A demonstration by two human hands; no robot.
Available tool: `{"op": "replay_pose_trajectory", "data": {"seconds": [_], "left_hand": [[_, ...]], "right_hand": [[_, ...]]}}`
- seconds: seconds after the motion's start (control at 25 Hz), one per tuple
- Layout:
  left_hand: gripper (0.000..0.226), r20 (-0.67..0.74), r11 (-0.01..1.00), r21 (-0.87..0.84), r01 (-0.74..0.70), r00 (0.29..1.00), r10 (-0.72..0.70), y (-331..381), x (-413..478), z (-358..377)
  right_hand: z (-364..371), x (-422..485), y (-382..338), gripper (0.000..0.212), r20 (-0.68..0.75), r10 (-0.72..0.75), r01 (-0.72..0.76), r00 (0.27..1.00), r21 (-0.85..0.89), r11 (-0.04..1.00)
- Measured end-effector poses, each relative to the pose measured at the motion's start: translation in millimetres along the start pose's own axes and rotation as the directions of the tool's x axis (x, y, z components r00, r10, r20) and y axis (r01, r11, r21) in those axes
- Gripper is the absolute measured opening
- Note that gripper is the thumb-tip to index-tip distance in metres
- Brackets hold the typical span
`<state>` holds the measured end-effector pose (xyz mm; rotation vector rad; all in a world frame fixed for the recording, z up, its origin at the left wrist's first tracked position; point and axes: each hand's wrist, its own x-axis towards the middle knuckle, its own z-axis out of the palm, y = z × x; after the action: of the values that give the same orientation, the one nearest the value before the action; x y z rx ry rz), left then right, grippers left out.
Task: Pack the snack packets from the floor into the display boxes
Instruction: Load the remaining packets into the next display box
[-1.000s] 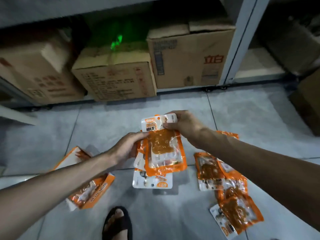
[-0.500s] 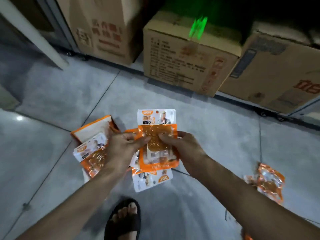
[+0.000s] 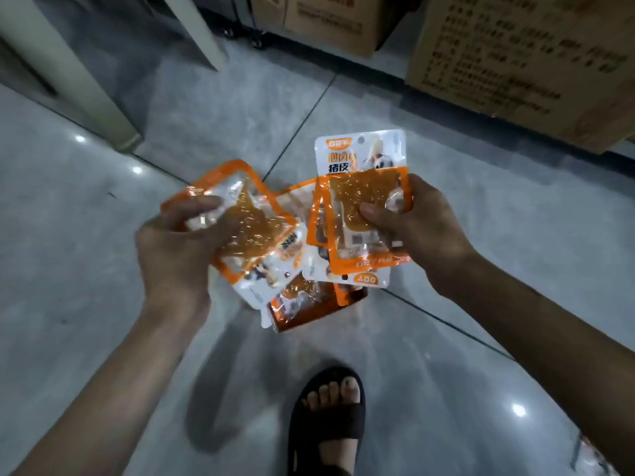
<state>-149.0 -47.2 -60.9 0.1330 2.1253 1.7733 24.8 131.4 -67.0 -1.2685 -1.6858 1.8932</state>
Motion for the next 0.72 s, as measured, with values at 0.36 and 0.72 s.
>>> {"op": "replay_pose_trajectory", "data": {"seconds": [0.36,0.72], "left_hand": [[0.036,-0.187,0.995,-0.098,0.011,0.982,-0.029,-23,19,-47],[0.045,-0.19,0.965,-0.228,0.127,0.967,-0.172,-44,15,-32]], "right_hand": [[98,-5,63,0.096,0.134,-0.135,0.181,0.982,-0.441,0.879],[129,-32,88,0.079,0.043,-0.295,0.248,0.955,-0.661,0.708]]}}
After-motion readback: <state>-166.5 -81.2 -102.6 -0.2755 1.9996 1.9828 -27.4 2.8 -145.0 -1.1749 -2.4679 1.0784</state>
